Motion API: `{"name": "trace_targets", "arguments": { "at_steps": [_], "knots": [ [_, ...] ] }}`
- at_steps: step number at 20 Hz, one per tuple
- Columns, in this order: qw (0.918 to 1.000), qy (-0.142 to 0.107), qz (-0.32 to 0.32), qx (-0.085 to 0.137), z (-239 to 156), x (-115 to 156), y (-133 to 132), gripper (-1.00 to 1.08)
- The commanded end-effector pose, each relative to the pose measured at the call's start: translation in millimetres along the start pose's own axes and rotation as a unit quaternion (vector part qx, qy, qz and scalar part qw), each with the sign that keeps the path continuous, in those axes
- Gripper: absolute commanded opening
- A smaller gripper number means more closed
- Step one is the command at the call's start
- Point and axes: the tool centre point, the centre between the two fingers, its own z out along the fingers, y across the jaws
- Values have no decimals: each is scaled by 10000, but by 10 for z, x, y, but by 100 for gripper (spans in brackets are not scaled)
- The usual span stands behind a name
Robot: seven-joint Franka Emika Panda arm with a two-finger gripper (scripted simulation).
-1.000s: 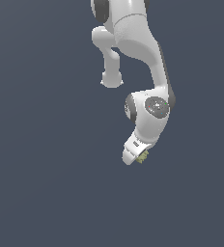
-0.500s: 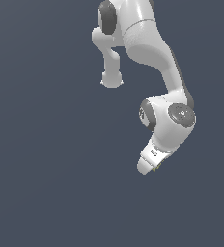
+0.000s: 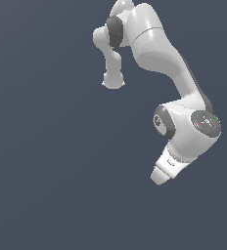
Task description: Pick up the object and move it to a goal position.
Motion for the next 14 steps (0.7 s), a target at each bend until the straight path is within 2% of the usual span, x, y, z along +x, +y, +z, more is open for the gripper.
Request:
{"name": "trace_targets", "arguments": {
  "at_steps": [1,14],
  "knots": [
    [10000,0,3,-1,-15,84,-10,-100],
    [10000,-2,-3,2,-37,276,-36,-100]
  ]
}}
